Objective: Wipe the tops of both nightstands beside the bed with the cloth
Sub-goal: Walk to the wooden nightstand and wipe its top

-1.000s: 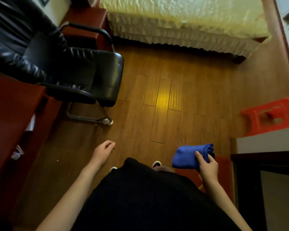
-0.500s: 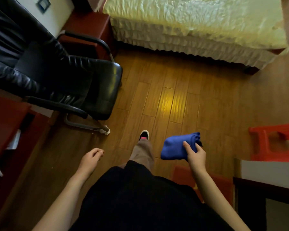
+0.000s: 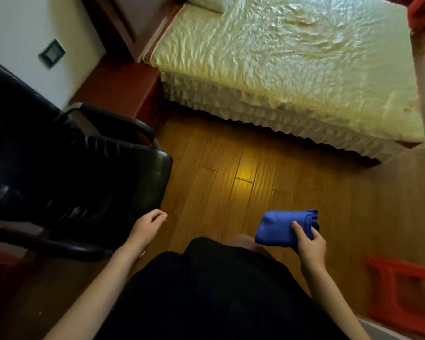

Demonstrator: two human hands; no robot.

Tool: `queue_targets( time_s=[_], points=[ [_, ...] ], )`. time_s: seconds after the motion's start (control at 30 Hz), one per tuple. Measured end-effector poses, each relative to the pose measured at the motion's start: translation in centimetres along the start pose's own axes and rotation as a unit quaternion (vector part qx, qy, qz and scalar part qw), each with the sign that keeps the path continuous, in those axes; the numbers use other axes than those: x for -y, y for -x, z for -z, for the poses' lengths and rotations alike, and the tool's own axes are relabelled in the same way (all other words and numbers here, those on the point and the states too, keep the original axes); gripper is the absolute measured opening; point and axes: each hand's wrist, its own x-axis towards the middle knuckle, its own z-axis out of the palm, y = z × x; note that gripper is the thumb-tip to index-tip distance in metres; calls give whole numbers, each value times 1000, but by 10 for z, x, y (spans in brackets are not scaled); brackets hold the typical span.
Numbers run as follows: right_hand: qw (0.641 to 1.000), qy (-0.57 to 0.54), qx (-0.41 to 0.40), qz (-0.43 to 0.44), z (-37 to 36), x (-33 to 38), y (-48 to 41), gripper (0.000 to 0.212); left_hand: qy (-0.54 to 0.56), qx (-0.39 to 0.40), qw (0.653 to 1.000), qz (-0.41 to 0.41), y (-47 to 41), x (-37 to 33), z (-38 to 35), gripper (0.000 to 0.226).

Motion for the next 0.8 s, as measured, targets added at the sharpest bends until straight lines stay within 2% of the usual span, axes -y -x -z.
queue_targets(
  time_s=[0.17,0.33,0.53,0.7,0.8],
  points=[
    [1000,4,-14,10,-1,61,-95,34,9,-7,1000,-18,-78,-76,-4,20],
    [998,30,27,39,-39,133,-211,33,64,-34,997,23,-157,-129,-5,22],
    [980,82,166,70,-129,252,-319,24,136,-110,979,108,-207,-177,2,22],
    [935,144,302,114,-229,329,-361,13,219,-199,941,164,-224,-199,10,23],
    [900,190,371,129,-294,356,-373,16,274,-244,908,200,-232,-203,12,22]
  ],
)
